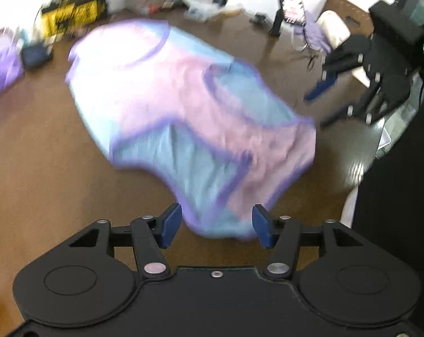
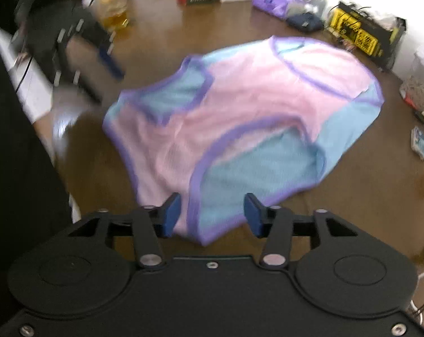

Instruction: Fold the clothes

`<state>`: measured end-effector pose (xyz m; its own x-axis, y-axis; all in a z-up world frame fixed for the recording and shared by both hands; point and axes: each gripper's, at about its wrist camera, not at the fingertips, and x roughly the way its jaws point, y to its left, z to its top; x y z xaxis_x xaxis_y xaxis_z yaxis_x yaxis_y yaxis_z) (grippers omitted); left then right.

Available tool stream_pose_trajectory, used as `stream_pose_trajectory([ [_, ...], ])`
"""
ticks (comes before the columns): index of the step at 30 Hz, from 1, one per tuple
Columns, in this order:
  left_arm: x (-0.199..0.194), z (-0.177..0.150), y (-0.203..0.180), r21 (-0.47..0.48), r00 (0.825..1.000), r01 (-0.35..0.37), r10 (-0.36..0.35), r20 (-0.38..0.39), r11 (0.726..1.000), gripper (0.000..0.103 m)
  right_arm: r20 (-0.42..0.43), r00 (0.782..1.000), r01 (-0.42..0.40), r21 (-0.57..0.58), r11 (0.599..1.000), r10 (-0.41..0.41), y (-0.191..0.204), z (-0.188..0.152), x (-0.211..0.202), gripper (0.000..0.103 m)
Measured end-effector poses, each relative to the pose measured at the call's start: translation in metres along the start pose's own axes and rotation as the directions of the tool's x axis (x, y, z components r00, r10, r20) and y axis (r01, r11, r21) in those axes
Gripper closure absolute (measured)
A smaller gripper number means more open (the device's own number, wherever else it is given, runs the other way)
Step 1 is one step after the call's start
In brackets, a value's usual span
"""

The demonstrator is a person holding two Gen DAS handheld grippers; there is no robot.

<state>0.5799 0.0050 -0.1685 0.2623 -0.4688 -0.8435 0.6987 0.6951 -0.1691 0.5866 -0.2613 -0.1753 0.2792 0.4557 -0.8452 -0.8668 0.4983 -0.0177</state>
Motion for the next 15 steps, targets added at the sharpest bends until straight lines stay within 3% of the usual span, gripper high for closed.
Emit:
stream_pose_trajectory([
  [4, 0.027, 0.046, -0.024, 0.146, 0.998, 0.056, -0.053, -0.027, 0.988, 0.048, 0.02, 0.999, -0.03, 0.076, 0.997, 0.028, -0.003, 0.005, 0.01, 0.068],
  [6, 0.047, 0.052, -0.032, 0.185, 0.996, 0.065, -0.053, -0.069, 0.981, 0.048, 0.007, 1.0, -0.031, 0.124, 0.992, 0.031, -0.011, 0.008, 0.018, 0.093],
  [7, 0.054, 0.051, -0.034, 0.189, 0.996, 0.053, -0.038, -0.085, 0.981, 0.048, 0.005, 1.0, -0.022, 0.139, 0.99, 0.021, -0.012, 0.008, 0.021, 0.097],
  [12, 0.062, 0.028, -0.028, 0.044, 0.991, 0.066, -0.06, -0.117, 0.997, 0.051, 0.028, 0.999, 0.017, 0.29, 0.957, -0.026, -0.014, -0.006, 0.018, 0.096],
  [14, 0.059, 0.02, -0.022, -0.048, 0.992, 0.084, -0.088, -0.091, 0.995, 0.088, 0.036, 0.999, 0.025, 0.311, 0.95, -0.038, -0.009, -0.01, 0.015, 0.092],
  [15, 0.059, 0.016, -0.018, -0.099, 0.991, 0.1, -0.108, -0.081, 0.99, 0.091, 0.046, 0.999, 0.008, 0.318, 0.948, -0.024, -0.008, -0.011, 0.013, 0.089],
])
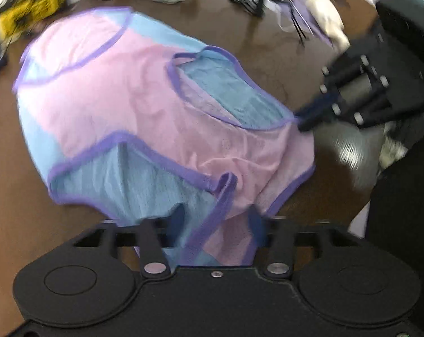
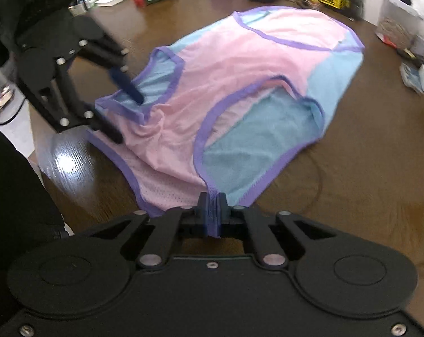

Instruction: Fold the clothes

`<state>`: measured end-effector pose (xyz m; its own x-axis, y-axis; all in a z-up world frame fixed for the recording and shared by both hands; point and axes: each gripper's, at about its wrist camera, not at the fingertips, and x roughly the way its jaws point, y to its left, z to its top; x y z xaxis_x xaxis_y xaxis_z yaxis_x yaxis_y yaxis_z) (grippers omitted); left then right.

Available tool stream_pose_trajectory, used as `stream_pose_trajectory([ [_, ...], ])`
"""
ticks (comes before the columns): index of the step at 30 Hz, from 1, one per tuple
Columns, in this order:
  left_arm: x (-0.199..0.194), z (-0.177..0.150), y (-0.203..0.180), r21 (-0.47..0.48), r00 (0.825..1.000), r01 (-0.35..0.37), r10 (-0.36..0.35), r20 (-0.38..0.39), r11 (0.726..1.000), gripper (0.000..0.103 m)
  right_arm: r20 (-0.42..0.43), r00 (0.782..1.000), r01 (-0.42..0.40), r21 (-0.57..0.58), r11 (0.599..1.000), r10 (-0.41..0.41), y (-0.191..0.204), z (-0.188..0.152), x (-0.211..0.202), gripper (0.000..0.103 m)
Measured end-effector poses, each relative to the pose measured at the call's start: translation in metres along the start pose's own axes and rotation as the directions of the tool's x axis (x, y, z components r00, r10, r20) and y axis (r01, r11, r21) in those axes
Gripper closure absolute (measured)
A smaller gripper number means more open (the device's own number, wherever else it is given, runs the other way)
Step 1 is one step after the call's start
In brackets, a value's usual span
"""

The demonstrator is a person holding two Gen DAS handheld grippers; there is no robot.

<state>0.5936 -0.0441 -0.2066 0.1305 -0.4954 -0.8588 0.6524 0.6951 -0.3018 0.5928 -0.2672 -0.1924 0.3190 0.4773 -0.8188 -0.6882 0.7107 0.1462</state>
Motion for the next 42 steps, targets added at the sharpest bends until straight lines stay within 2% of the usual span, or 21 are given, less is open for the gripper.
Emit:
stream_pose_trajectory([
  [1, -0.001, -0.003, 0.005, -0.054, 1.0, 0.025, -0.024, 0.015, 0.998, 0.094, 0.002, 1.0, -0.015, 0.009, 1.0, 0.015, 0.0, -0.001, -0.001, 0.081],
  [4, -0.009, -0.01, 0.011, -0.144, 0.997, 0.01, 0.001, 0.074, 0.989, 0.097, -0.005, 0.999, -0.046, 0.019, 0.999, 0.046, 0.002, -0.003, 0.0, 0.08],
  [6, -0.018, -0.014, 0.015, -0.207, 0.992, -0.01, 0.036, 0.123, 0.978, 0.098, -0.018, 0.999, -0.034, -0.011, 0.999, 0.034, 0.005, -0.003, 0.004, 0.086],
  [7, -0.024, -0.016, 0.017, -0.245, 0.987, -0.017, 0.055, 0.149, 0.969, 0.098, -0.014, 0.999, -0.031, -0.023, 0.999, 0.031, 0.007, -0.001, 0.003, 0.096],
  [11, -0.037, -0.023, 0.028, -0.368, 0.97, -0.043, 0.128, 0.209, 0.929, 0.098, 0.066, 0.997, -0.041, -0.026, 0.999, 0.043, 0.004, 0.021, -0.016, 0.096],
  [14, -0.035, -0.025, 0.037, -0.438, 0.96, -0.076, 0.184, 0.209, 0.896, 0.098, 0.105, 0.993, -0.053, -0.008, 0.999, 0.054, -0.001, 0.04, -0.017, 0.096],
  [16, -0.029, -0.024, 0.043, -0.476, 0.96, -0.136, 0.234, 0.154, 0.869, 0.098, 0.095, 0.995, -0.035, -0.015, 0.999, 0.037, -0.001, 0.049, -0.004, 0.094],
  [17, -0.027, -0.023, 0.046, -0.495, 0.962, -0.142, 0.238, 0.136, 0.857, 0.097, 0.073, 0.997, -0.005, -0.034, 0.999, 0.007, 0.0, 0.052, 0.011, 0.086],
  [19, -0.027, -0.022, 0.049, -0.511, 0.961, -0.146, 0.244, 0.131, 0.847, 0.095, 0.04, 0.998, 0.041, -0.055, 0.998, -0.039, 0.0, 0.053, 0.02, 0.08],
  [21, -0.029, -0.019, 0.048, -0.511, 0.959, -0.156, 0.254, 0.127, 0.845, 0.093, 0.053, 0.995, 0.085, -0.071, 0.994, -0.082, -0.001, 0.05, 0.017, 0.079],
  [22, -0.031, -0.018, 0.046, -0.503, 0.957, -0.163, 0.26, 0.129, 0.849, 0.086, 0.071, 0.993, 0.098, -0.082, 0.992, -0.092, -0.001, 0.047, 0.011, 0.079],
  [23, -0.032, -0.017, 0.044, -0.49, 0.957, -0.167, 0.261, 0.129, 0.855, 0.075, 0.089, 0.992, 0.104, -0.12, 0.987, -0.094, 0.003, 0.043, 0.001, 0.079],
  [25, -0.034, -0.015, 0.038, -0.45, 0.955, -0.176, 0.263, 0.137, 0.875, 0.063, 0.12, 0.988, 0.114, -0.192, 0.975, -0.092, 0.009, 0.034, -0.017, 0.079],
  [27, -0.034, -0.012, 0.034, -0.417, 0.953, -0.189, 0.268, 0.139, 0.889, 0.056, 0.079, 0.997, 0.048, -0.274, 0.96, -0.027, 0.019, 0.025, -0.017, 0.079],
  [30, -0.039, -0.006, 0.028, -0.335, 0.955, -0.215, 0.269, 0.123, 0.917, 0.054, 0.012, 1.0, -0.015, -0.38, 0.925, 0.021, 0.036, 0.018, 0.004, 0.079],
  [33, -0.057, -0.01, 0.024, -0.25, 0.959, -0.22, 0.256, 0.121, 0.943, 0.052, -0.014, 1.0, -0.012, -0.41, 0.912, 0.007, 0.044, 0.018, 0.026, 0.08],
  [34, -0.062, -0.013, 0.021, -0.211, 0.961, -0.225, 0.253, 0.113, 0.951, 0.051, -0.015, 1.0, -0.004, -0.399, 0.917, -0.002, 0.043, 0.02, 0.031, 0.082],
  [36, -0.068, -0.02, 0.007, -0.073, 0.967, -0.237, 0.242, 0.076, 0.969, 0.049, -0.012, 1.0, 0.005, -0.38, 0.925, -0.011, 0.04, 0.021, 0.033, 0.095],
  [37, -0.068, -0.022, -0.001, -0.009, 0.971, -0.232, 0.232, 0.058, 0.973, 0.049, -0.008, 1.0, 0.008, -0.365, 0.931, -0.011, 0.037, 0.021, 0.032, 0.101],
  [39, -0.062, -0.024, -0.021, 0.104, 0.98, -0.2, 0.198, 0.032, 0.974, 0.049, 0.007, 1.0, 0.018, -0.337, 0.941, -0.016, 0.032, 0.02, 0.026, 0.101],
  [42, -0.047, -0.028, -0.042, 0.228, 0.975, -0.221, 0.221, 0.024, 0.948, 0.049, 0.012, 1.0, 0.029, -0.319, 0.947, -0.026, 0.03, 0.015, 0.018, 0.101],
])
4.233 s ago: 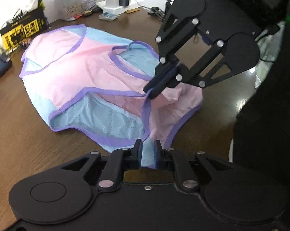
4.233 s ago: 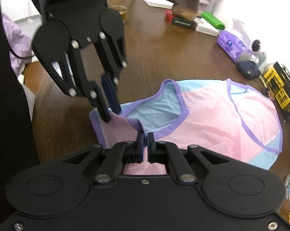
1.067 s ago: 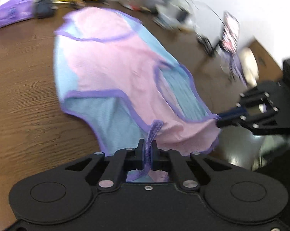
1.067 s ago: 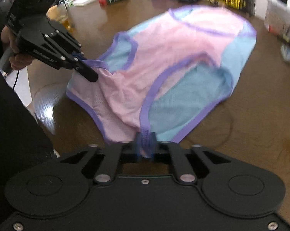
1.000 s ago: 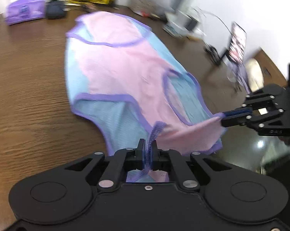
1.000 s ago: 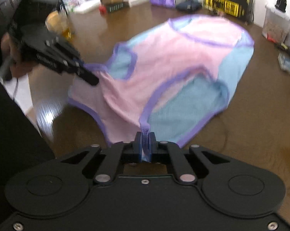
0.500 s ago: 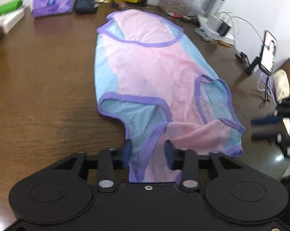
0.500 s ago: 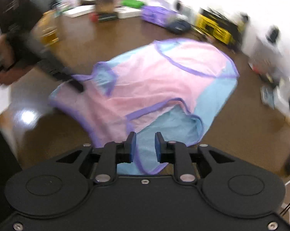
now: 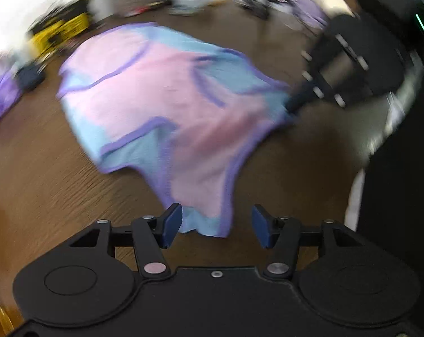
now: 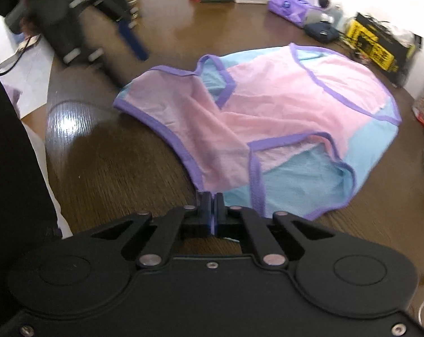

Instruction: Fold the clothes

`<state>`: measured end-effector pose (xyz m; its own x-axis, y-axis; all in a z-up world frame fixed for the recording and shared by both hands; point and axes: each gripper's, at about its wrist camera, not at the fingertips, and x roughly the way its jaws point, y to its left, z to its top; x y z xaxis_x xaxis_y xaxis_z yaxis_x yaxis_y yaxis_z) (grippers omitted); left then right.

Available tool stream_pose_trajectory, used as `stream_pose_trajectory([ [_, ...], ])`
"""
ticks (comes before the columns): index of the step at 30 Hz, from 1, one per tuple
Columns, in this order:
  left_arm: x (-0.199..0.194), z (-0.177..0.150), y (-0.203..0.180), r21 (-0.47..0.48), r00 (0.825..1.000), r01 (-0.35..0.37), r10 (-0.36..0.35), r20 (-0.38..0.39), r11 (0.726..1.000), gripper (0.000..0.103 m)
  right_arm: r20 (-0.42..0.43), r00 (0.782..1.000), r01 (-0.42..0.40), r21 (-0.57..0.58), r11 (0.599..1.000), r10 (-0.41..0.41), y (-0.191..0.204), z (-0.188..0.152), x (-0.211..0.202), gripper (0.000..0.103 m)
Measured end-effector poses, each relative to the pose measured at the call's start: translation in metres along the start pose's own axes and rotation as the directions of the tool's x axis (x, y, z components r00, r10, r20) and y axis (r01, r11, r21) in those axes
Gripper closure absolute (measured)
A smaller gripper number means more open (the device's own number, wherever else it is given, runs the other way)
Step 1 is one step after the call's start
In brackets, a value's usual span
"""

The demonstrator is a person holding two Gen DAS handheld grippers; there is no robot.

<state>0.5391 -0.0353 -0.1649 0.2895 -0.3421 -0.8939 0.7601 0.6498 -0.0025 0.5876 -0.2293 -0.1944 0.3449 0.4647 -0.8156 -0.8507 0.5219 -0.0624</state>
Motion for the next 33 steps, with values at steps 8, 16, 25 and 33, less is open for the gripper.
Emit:
stream_pose_trajectory([
  [8, 0.027, 0.005, -0.01, 0.073, 0.999, -0.039, 0.04, -0.015, 0.997, 0.049, -0.011, 0.999, 0.032, -0.117, 0.993, -0.033, 0.017, 0.002, 0.004, 0.072],
  [16, 0.03, 0.01, -0.015, 0.133, 0.997, -0.07, 0.073, -0.013, 0.989, 0.049, 0.007, 0.997, 0.077, -0.023, 0.997, -0.077, 0.003, 0.0, -0.003, 0.096],
  [25, 0.028, 0.018, -0.015, 0.072, 0.998, -0.063, 0.063, 0.001, 0.995, 0.096, -0.031, 0.996, 0.092, 0.177, 0.98, -0.088, -0.007, -0.024, -0.029, 0.096],
  [33, 0.021, -0.003, -0.031, 0.018, 0.992, -0.124, 0.124, -0.013, 0.992, 0.094, -0.084, 0.996, 0.016, 0.194, 0.981, 0.0, 0.006, -0.029, -0.02, 0.095],
])
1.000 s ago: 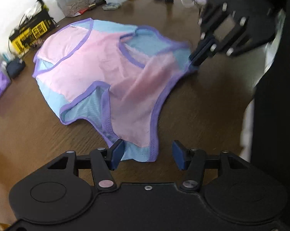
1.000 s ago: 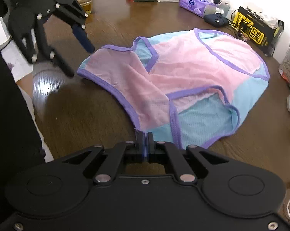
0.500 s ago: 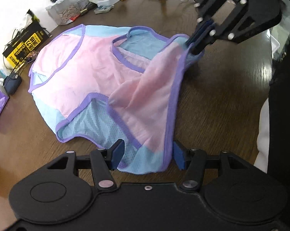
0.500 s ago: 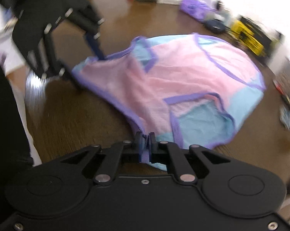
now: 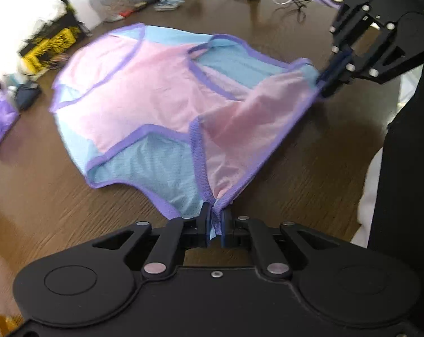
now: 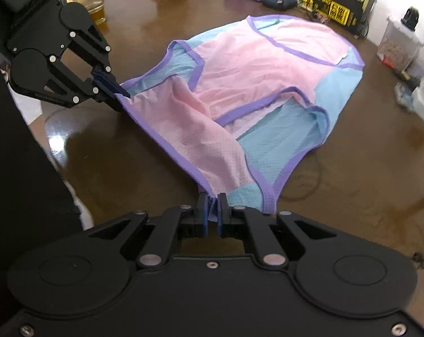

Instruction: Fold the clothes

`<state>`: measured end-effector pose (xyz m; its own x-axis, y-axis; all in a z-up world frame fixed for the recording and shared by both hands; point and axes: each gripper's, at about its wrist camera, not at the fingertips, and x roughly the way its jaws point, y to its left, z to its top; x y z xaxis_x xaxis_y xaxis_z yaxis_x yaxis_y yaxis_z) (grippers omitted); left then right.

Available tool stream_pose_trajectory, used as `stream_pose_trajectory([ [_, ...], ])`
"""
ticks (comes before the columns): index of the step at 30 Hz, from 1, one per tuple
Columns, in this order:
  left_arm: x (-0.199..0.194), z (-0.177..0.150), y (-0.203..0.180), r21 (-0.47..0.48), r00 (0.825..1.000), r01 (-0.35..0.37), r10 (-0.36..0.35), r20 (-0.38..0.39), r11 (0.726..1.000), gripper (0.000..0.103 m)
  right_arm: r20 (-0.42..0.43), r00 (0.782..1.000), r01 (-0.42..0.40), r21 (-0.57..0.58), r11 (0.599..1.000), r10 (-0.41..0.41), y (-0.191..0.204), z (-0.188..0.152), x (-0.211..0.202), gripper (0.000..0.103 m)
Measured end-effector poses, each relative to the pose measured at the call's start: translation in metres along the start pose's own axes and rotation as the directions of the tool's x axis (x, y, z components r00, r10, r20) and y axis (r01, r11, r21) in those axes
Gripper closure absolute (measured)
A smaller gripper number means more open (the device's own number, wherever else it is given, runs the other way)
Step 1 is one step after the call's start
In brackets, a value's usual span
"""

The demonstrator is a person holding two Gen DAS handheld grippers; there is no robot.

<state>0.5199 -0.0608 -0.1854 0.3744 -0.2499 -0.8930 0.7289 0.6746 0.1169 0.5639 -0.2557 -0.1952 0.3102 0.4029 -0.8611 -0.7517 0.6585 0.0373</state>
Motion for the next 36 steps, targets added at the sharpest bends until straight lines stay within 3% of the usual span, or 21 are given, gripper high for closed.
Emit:
stream_pose_trajectory([
  [1, -0.002, -0.002, -0.003, 0.007, 1.0, -0.019, 0.019, 0.001, 1.0, 0.09, -0.017, 1.0, -0.022, 0.005, 1.0, 0.022, 0.0, -0.001, 0.003, 0.092],
  [3, -0.007, -0.004, -0.004, 0.003, 1.0, -0.03, 0.03, -0.005, 1.0, 0.073, -0.027, 0.999, -0.04, 0.016, 0.999, 0.04, -0.003, -0.001, 0.004, 0.08],
  [5, -0.018, -0.009, 0.001, -0.031, 1.0, 0.022, -0.022, 0.008, 0.999, 0.05, -0.013, 0.999, -0.049, 0.02, 0.999, 0.049, -0.007, 0.0, -0.002, 0.07],
  [6, -0.022, -0.011, 0.004, -0.04, 0.999, 0.041, -0.04, 0.014, 0.998, 0.048, -0.002, 0.998, -0.057, 0.022, 0.998, 0.057, -0.01, 0.0, -0.005, 0.066],
  [8, -0.029, -0.017, 0.019, -0.089, 0.998, 0.068, -0.067, 0.015, 0.994, 0.048, 0.003, 0.995, -0.096, 0.032, 0.995, 0.096, -0.019, -0.002, -0.01, 0.045],
  [9, -0.028, -0.018, 0.029, -0.129, 0.998, 0.067, -0.066, 0.01, 0.989, 0.048, 0.004, 0.993, -0.118, 0.037, 0.992, 0.118, -0.023, -0.002, -0.012, 0.042],
  [12, -0.021, -0.015, 0.059, -0.284, 1.0, 0.024, -0.026, -0.002, 0.958, 0.048, 0.002, 0.989, -0.146, 0.026, 0.989, 0.146, -0.034, -0.002, -0.017, 0.041],
  [14, -0.013, -0.011, 0.079, -0.408, 1.0, -0.004, -0.003, -0.015, 0.913, 0.048, 0.029, 0.985, -0.168, 0.033, 0.985, 0.167, -0.038, 0.005, -0.021, 0.041],
  [17, -0.003, -0.003, 0.092, -0.517, 1.0, -0.01, 0.009, -0.004, 0.856, 0.048, 0.095, 0.985, -0.15, 0.03, 0.988, 0.147, -0.04, 0.034, -0.02, 0.042],
  [20, 0.006, 0.006, 0.09, -0.529, 0.999, 0.04, -0.04, 0.011, 0.848, 0.051, 0.151, 0.984, -0.085, -0.046, 0.995, 0.091, -0.032, 0.082, 0.001, 0.045],
  [21, 0.008, 0.008, 0.087, -0.52, 0.999, 0.049, -0.053, 0.008, 0.853, 0.055, 0.175, 0.982, -0.057, -0.101, 0.993, 0.074, -0.025, 0.102, 0.014, 0.048],
  [23, 0.014, 0.009, 0.079, -0.517, 0.998, 0.049, -0.066, -0.013, 0.855, 0.077, 0.189, 0.979, -0.05, -0.168, 0.984, 0.082, -0.014, 0.13, 0.037, 0.055],
  [24, 0.015, 0.007, 0.077, -0.527, 0.998, 0.044, -0.058, -0.011, 0.849, 0.081, 0.185, 0.977, -0.065, -0.2, 0.978, 0.102, -0.009, 0.147, 0.052, 0.057],
  [25, 0.014, 0.004, 0.078, -0.557, 0.999, 0.041, -0.051, -0.001, 0.829, 0.091, 0.18, 0.977, -0.073, -0.222, 0.972, 0.114, -0.005, 0.156, 0.062, 0.059],
  [27, 0.012, -0.005, 0.086, -0.648, 0.997, 0.071, -0.072, 0.024, 0.758, 0.093, 0.152, 0.978, -0.092, -0.286, 0.954, 0.14, 0.004, 0.177, 0.087, 0.059],
  [30, 0.008, -0.042, 0.105, -0.856, 0.984, 0.177, -0.113, 0.14, 0.485, 0.093, 0.112, 0.98, -0.11, -0.369, 0.923, 0.161, 0.015, 0.192, 0.109, 0.059],
  [31, 0.008, -0.054, 0.108, -0.892, 0.98, 0.194, -0.113, 0.162, 0.408, 0.096, 0.103, 0.981, -0.116, -0.382, 0.917, 0.167, 0.018, 0.194, 0.114, 0.062],
  [33, 0.007, -0.072, 0.113, -0.927, 0.972, 0.23, -0.105, 0.208, 0.297, 0.096, 0.064, 0.982, -0.137, -0.409, 0.902, 0.178, 0.024, 0.199, 0.13, 0.069],
  [34, 0.006, -0.081, 0.113, -0.94, 0.969, 0.245, -0.093, 0.229, 0.237, 0.096, 0.069, 0.982, -0.135, -0.406, 0.904, 0.177, 0.024, 0.2, 0.133, 0.082],
  [35, 0.004, -0.086, 0.112, -0.946, 0.969, 0.248, -0.078, 0.236, 0.21, 0.096, 0.074, 0.981, -0.133, -0.403, 0.905, 0.177, 0.025, 0.202, 0.135, 0.088],
  [36, 0.002, -0.087, 0.11, -0.947, 0.969, 0.248, -0.069, 0.238, 0.204, 0.096, 0.079, 0.981, -0.129, -0.4, 0.907, 0.174, 0.025, 0.203, 0.137, 0.088],
])
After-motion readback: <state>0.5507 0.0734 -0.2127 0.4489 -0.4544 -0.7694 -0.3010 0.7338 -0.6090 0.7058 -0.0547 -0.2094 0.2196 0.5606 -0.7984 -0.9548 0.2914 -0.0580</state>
